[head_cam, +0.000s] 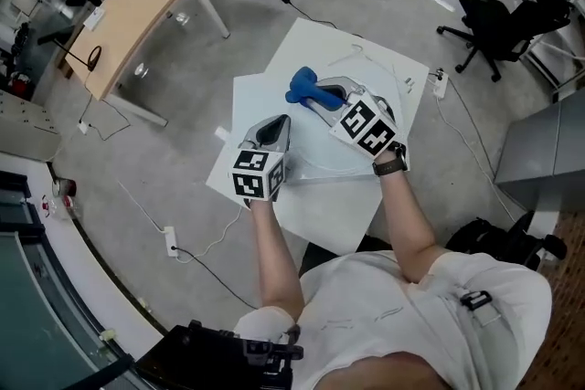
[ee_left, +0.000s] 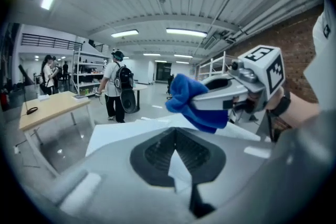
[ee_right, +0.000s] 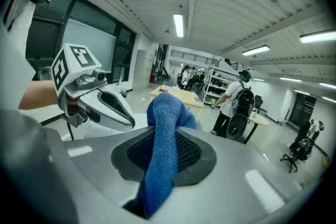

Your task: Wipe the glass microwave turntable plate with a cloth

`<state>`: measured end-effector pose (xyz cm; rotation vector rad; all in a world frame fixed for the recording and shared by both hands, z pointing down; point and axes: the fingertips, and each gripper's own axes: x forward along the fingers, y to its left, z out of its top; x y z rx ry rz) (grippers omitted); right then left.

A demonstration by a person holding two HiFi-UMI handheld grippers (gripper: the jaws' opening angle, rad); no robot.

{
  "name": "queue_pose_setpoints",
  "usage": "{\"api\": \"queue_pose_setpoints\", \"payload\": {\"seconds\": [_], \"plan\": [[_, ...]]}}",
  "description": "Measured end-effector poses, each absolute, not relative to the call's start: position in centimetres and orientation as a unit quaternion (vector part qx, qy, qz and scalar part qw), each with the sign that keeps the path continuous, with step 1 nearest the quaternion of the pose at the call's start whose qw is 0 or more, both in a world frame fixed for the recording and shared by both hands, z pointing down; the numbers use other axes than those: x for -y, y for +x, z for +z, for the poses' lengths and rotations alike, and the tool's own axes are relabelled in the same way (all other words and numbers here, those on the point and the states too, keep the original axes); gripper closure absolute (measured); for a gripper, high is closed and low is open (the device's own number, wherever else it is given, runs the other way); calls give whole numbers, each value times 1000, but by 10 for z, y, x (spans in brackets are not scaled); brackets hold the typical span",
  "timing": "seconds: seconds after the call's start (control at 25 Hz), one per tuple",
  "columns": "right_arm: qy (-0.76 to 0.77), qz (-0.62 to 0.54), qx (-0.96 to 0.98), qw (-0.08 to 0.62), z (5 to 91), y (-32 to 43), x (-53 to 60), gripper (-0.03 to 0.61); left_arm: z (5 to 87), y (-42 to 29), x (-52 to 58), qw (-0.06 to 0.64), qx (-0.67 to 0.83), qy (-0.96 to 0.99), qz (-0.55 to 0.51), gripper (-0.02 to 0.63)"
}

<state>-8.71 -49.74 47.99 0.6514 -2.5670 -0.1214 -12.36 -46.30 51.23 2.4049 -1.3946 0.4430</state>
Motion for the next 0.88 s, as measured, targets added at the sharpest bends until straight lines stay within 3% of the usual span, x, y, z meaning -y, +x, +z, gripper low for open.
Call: {"api": "queue_pose_setpoints", "payload": {"seconds": [0.44, 0.88], "plan": [[121, -136, 877, 444, 562, -133, 505, 514, 571, -115, 440, 219, 403, 839, 295, 611], [259, -92, 810, 517, 562, 11, 568, 514, 573, -126, 447, 228, 424, 829, 286, 611]]}}
